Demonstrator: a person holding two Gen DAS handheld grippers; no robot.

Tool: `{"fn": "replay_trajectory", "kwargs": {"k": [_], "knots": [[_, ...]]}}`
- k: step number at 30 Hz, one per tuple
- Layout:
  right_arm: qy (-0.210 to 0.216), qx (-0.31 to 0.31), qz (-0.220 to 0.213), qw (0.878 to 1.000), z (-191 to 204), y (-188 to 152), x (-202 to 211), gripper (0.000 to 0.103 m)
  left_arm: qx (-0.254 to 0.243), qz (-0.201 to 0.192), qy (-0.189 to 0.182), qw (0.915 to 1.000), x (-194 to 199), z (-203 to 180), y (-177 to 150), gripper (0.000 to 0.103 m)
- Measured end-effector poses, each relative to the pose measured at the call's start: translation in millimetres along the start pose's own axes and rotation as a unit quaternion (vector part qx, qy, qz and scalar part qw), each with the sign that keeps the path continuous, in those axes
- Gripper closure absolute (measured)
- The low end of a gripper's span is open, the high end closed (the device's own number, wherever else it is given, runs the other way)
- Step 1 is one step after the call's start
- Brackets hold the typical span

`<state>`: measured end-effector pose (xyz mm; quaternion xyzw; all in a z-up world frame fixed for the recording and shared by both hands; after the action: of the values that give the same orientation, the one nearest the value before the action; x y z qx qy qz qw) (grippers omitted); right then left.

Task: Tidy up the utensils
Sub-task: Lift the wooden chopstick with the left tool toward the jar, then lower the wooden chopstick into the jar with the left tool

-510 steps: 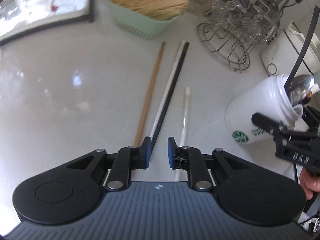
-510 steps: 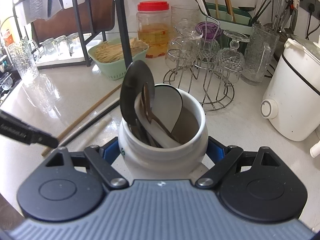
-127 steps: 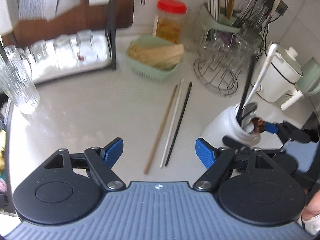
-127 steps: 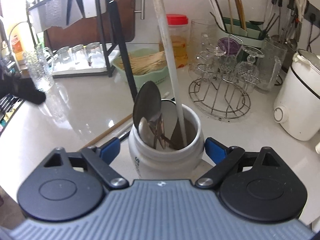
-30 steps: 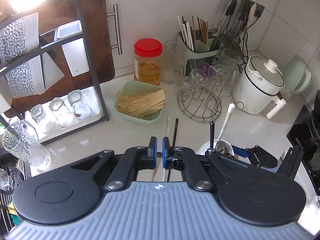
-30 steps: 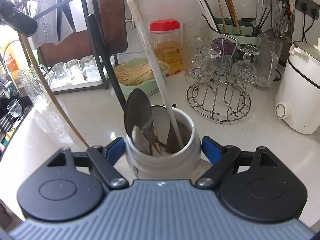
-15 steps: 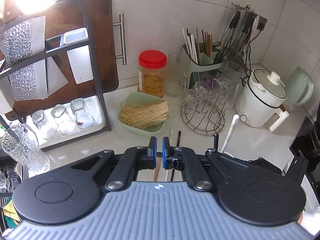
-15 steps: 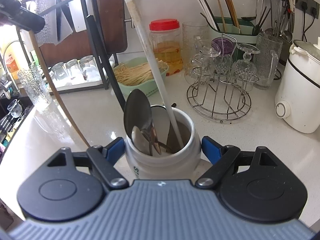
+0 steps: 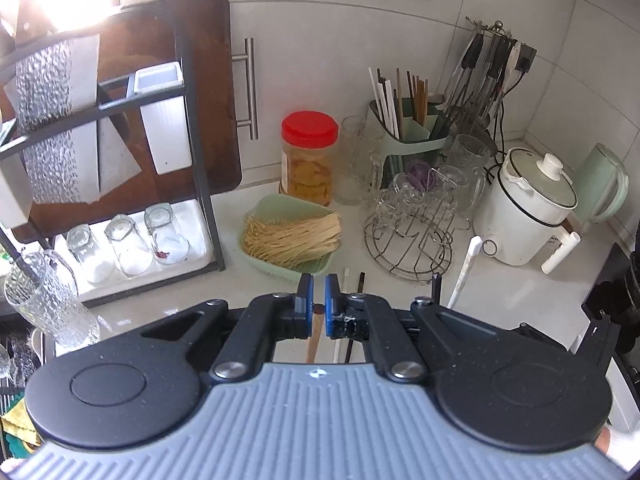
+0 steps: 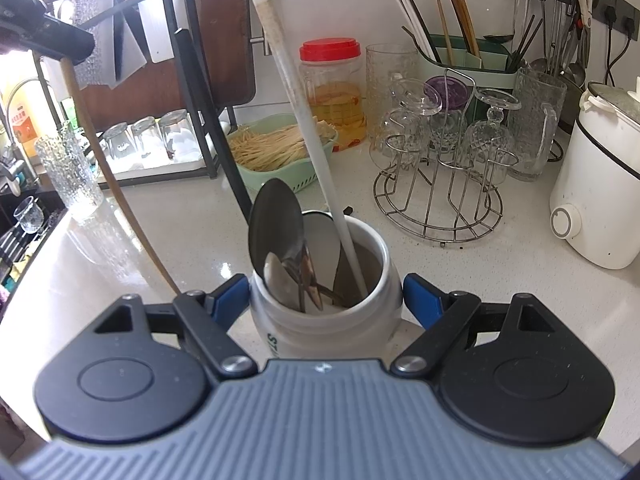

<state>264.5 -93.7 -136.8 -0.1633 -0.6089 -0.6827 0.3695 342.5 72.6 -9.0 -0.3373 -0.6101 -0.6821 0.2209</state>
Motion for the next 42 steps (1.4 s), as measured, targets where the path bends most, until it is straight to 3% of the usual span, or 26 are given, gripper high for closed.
{"fn": "replay_trajectory", "kwargs": {"k": [11,29,42], "knots": [[0.0,0.005,-0.002,1.0,0.2,-0.2,0.8,0.017,-0.001,0.0,-0.02,0.9998,27.9,-4.9,20.2,0.097],[0.01,0.012,-0.003,1.0,0.0,0.2,0.8,0.017,-0.026,-0.014,-0.085,0.996,115.9,-43.6,93.9,0.097],[0.016,0.014,-0.011,1.0,0.5,-1.0,0.8,0.017,-0.038,-0.023,-0.116,0.9922,126.6,-81.5,114.6,0.097]]}}
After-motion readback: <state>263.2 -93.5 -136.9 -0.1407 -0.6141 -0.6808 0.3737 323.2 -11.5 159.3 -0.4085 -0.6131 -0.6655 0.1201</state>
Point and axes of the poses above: each gripper's, at about its wrist camera, not at the fingertips, and x roughly against the way its jaws point, z to its left, y to its top, the point moved 6 cm from there along -x, roughly the way its jaws point, and after that the axes turned 10 degrees about y, right-handed, at the moved point
